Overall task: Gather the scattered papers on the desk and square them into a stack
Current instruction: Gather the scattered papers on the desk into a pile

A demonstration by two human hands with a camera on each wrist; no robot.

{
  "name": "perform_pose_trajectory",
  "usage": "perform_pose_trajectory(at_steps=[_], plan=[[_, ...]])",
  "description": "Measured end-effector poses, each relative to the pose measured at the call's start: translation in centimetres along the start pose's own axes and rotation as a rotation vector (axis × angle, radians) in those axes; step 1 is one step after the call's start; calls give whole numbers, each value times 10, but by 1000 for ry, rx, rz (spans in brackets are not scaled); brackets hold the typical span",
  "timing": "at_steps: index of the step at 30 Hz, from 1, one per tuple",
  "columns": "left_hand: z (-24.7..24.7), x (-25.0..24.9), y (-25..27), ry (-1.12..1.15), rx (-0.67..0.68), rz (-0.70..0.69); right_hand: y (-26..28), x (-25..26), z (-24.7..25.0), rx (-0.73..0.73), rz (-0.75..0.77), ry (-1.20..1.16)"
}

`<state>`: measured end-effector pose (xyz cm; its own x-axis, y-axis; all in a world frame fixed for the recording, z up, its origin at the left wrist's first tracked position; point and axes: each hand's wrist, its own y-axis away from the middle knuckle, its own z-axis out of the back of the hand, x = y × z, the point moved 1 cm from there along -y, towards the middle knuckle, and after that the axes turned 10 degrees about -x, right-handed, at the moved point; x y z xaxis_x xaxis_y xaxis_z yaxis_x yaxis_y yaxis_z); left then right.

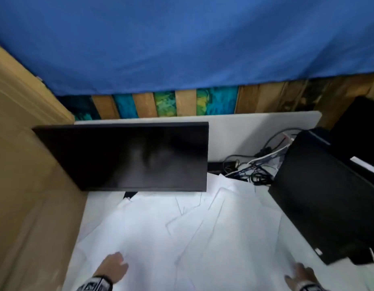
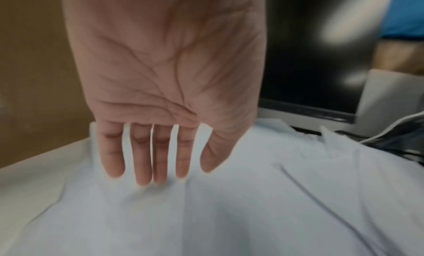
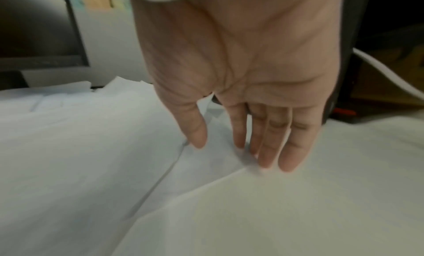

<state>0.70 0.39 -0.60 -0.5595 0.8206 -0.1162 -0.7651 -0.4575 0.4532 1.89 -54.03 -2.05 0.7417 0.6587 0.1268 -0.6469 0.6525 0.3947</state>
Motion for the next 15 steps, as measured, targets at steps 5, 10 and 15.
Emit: perform_pose_trajectory(at_steps=[5, 10, 15], plan=[[14, 2, 3, 49, -14, 307, 17, 44, 12, 44, -79, -64], [12, -5, 15, 230, -85, 550, 28, 62, 8, 54, -74, -140], [-5, -19, 5, 496, -58, 480, 38, 75, -19, 129, 24, -409]])
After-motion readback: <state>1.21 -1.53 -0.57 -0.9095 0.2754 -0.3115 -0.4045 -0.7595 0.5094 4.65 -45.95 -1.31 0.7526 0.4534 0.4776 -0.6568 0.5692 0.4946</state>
